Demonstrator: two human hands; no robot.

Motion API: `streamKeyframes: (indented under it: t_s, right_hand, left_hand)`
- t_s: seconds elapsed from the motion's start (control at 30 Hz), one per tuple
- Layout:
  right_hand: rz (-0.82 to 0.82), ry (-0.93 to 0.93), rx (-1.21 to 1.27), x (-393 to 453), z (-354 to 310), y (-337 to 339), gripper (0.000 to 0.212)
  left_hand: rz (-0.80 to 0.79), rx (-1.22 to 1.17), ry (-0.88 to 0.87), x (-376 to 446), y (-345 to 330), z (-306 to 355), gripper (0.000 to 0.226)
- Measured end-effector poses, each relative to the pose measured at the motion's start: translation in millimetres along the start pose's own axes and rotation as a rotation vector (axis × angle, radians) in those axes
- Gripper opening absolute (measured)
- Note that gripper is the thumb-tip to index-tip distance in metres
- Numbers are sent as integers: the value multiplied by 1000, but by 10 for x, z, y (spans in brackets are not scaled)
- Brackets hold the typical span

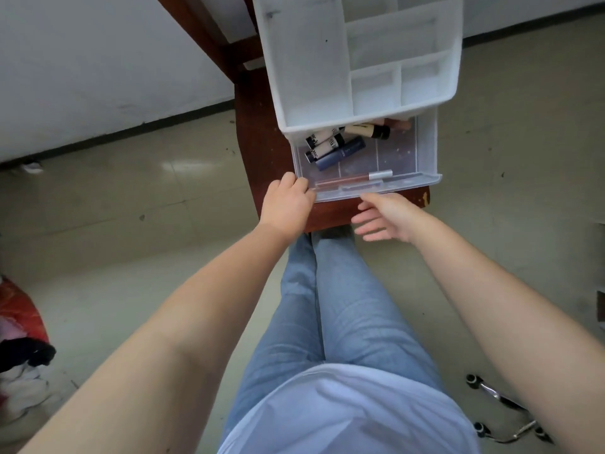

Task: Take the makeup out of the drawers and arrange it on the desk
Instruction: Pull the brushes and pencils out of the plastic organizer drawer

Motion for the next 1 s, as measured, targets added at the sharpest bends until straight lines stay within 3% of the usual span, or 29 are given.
streamKeyframes:
  t_s: [0.07,0.13,0.2,0.33,0.5,0.7,1.0]
  right_hand:
    - [98,119,-432,-116,-109,80,31]
    - [359,405,-669,-168,-366,211,27]
    - [563,618,-891,-198,-628,231,37]
    - [634,502,-1331,144,-864,125,57]
    - [662,519,-1443,330,-978,-32,53]
    - [703,581,-1522,355,-943,-147,53]
    - [696,629,-1628,280,-911,-42,34]
  left_hand:
    - [50,2,-53,-10,-5,-4,36]
    - [61,-3,-89,-9,-61,-10,35]
    - [103,5,-128,2,-117,-19,32]
    - [319,30,-183,9,-161,-69,13]
    - [441,16,-179,-2,-195,-75,13]
    - [329,0,-134,18,-178,-50,32]
    - [293,-54,-131,15,-147,-19,33]
Point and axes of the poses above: each hand's wrist, its own x-axis towards the middle knuckle, its own y-axis out of the back of the hand, z = x × y, the point moved 5 cm from there along x, towards the middle knuckle, and after that the axes turned 7 degrees about -x, right-handed, at the moved point
